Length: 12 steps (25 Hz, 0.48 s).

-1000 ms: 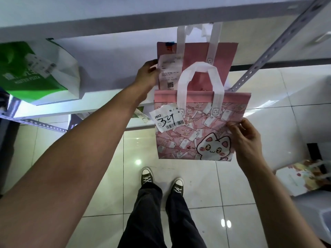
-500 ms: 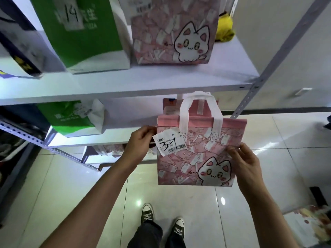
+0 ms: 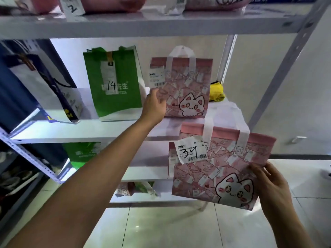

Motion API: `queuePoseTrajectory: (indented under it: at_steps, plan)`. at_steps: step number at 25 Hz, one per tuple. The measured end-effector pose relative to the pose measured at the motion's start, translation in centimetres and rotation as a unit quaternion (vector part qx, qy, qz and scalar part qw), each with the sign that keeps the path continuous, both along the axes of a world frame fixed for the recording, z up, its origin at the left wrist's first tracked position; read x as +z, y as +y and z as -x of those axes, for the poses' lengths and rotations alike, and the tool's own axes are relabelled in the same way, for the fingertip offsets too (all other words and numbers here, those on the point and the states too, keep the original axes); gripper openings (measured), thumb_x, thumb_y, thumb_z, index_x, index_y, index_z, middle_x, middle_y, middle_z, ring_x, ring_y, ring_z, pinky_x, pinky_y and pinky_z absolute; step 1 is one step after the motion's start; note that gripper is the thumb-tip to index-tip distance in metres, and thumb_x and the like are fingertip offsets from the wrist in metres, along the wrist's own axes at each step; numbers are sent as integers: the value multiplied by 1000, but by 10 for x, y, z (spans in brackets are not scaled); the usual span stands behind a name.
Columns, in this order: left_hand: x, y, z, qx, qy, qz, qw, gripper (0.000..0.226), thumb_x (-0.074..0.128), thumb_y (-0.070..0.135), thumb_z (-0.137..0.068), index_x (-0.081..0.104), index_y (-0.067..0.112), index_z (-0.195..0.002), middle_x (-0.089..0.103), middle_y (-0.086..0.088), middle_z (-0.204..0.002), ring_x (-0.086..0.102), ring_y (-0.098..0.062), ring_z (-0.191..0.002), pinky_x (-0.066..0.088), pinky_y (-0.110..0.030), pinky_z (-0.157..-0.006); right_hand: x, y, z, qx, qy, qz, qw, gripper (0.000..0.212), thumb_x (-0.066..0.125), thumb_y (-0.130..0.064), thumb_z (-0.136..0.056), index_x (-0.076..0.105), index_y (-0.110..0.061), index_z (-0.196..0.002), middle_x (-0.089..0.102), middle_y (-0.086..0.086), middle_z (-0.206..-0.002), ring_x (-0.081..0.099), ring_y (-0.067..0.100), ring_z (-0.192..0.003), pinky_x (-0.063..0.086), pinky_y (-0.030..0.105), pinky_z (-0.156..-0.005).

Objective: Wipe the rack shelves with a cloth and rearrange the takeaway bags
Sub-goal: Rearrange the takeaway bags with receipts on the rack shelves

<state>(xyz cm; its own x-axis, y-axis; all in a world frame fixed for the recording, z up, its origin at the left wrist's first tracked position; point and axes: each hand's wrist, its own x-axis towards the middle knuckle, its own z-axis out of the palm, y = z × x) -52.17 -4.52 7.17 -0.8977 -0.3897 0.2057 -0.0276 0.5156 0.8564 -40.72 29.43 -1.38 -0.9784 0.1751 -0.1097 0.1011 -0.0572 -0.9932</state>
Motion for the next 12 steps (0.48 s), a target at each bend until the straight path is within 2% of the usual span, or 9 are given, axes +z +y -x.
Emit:
queuePoseTrajectory:
  at_steps: [1, 3, 6, 8, 11, 12]
  plan:
    - [6, -2, 13, 16, -6, 8, 1000, 47, 49, 15, -102, 36, 12, -148, 49, -10, -145, 60, -31, -121, 53, -41, -96, 3, 2, 1, -4, 3, 1, 1000, 20, 61, -22, -97, 70, -16, -114, 77, 9, -104, 74, 34, -92, 59, 51, -80]
    - [14, -7, 38, 44, -37, 22, 998, 52, 45, 12, -102, 27, 14, -152, 45, -12, -148, 59, -34, -122, 54, -48, -100, 6, 9, 4, -8, 10, 6, 1000, 18, 62, -22, -97, 71, -20, -112, 78, 6, -102, 75, 30, -89, 60, 47, -75]
    - [12, -15, 59, 77, -87, 30, 993, 57, 41, 12, -103, 19, 13, -155, 43, -13, -149, 56, -34, -125, 55, -46, -98, 2, 22, 6, 5, 10, 9, 1000, 19, 62, -27, -96, 71, -24, -111, 78, 3, -104, 76, 25, -88, 60, 44, -72]
    - [5, -18, 66, 96, -83, 17, 992, 58, 41, 14, -103, 17, 12, -156, 42, -15, -149, 55, -36, -126, 53, -48, -99, -3, 28, 7, 5, 9, 13, 1000, 19, 62, -28, -96, 71, -24, -112, 77, 4, -106, 76, 24, -89, 62, 42, -71]
    - [3, -22, 77, 105, -72, 34, 991, 57, 42, 18, -104, 18, 9, -155, 38, -18, -152, 51, -38, -130, 49, -50, -104, -7, 33, 5, -10, 20, 5, 1000, 17, 62, -23, -96, 72, -22, -111, 77, 5, -105, 74, 16, -84, 62, 27, -65]
    - [4, -24, 82, 100, -71, 28, 992, 53, 42, 19, -104, 21, 8, -152, 40, -18, -150, 52, -38, -129, 49, -50, -104, -7, 33, 5, -13, 21, 7, 1000, 17, 62, -21, -96, 72, -21, -110, 77, 5, -104, 74, 16, -84, 62, 27, -66]
